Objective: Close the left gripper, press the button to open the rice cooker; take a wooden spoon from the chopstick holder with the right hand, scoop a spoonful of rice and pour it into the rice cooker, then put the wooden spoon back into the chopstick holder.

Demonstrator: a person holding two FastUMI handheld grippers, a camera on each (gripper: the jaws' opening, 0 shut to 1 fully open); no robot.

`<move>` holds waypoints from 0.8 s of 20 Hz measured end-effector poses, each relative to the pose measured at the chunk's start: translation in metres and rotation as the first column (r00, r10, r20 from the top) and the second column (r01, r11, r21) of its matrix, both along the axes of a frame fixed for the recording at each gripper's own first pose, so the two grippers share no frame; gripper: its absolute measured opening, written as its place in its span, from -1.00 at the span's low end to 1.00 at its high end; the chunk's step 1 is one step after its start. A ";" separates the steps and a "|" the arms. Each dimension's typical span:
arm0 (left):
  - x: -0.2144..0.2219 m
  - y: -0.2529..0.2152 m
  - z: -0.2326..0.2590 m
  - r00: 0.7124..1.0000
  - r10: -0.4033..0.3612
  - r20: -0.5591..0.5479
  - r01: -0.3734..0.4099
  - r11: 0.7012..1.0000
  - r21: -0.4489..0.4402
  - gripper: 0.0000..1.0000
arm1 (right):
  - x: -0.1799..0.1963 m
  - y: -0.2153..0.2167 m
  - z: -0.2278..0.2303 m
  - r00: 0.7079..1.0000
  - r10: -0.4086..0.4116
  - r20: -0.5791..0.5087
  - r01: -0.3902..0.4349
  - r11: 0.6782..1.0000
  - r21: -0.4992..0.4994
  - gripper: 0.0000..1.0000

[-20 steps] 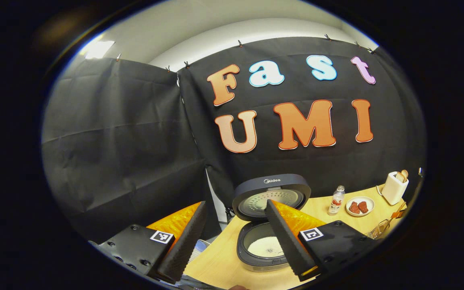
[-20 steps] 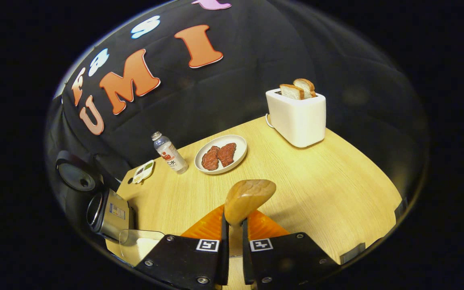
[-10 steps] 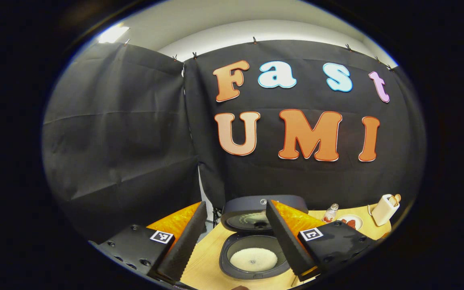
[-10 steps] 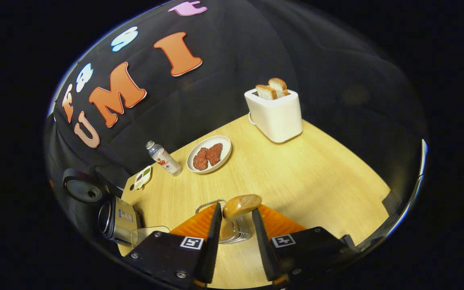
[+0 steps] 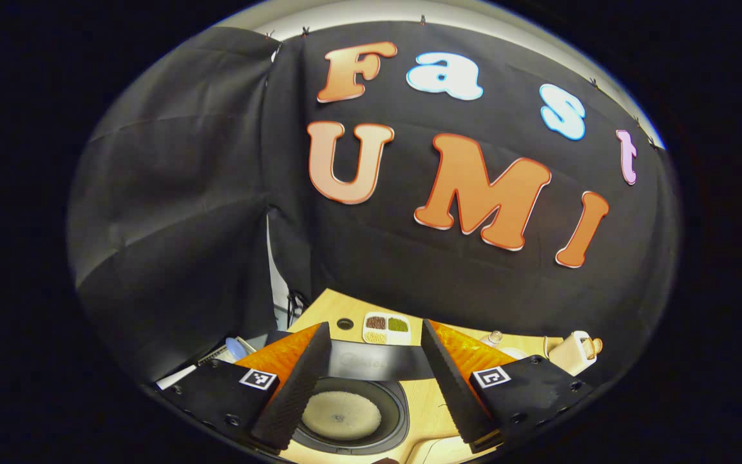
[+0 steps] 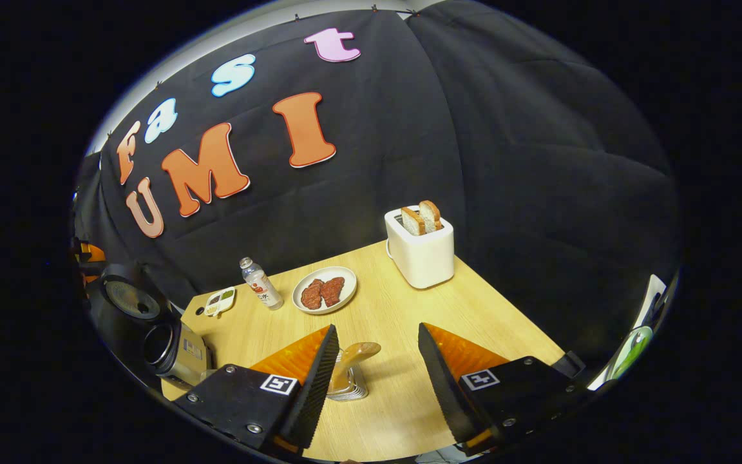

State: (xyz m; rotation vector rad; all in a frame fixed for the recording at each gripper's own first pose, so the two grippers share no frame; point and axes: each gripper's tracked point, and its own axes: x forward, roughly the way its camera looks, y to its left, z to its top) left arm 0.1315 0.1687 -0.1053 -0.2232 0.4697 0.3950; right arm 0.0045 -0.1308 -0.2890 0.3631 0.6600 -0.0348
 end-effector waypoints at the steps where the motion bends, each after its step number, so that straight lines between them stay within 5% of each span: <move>1: 0.005 0.002 0.002 1.000 -0.016 -0.025 0.017 1.000 0.026 0.84 | -0.003 -0.001 0.001 1.000 -0.002 -0.002 0.002 1.000 -0.002 0.56; 6: -0.001 0.012 -0.052 0.966 0.025 -0.259 -0.017 0.999 0.033 0.86 | -0.016 -0.002 -0.007 1.000 -0.012 -0.029 0.012 1.000 0.000 0.56; 10: -0.023 -0.009 -0.073 0.935 -0.034 -0.354 0.025 0.999 -0.032 0.92 | -0.020 0.006 -0.009 0.999 -0.004 -0.034 0.004 1.000 0.010 0.56; 16: -0.075 -0.043 -0.134 0.835 -0.143 -0.531 0.064 0.984 -0.164 0.96 | -0.018 0.028 -0.011 0.998 0.049 -0.046 -0.048 0.999 0.020 0.56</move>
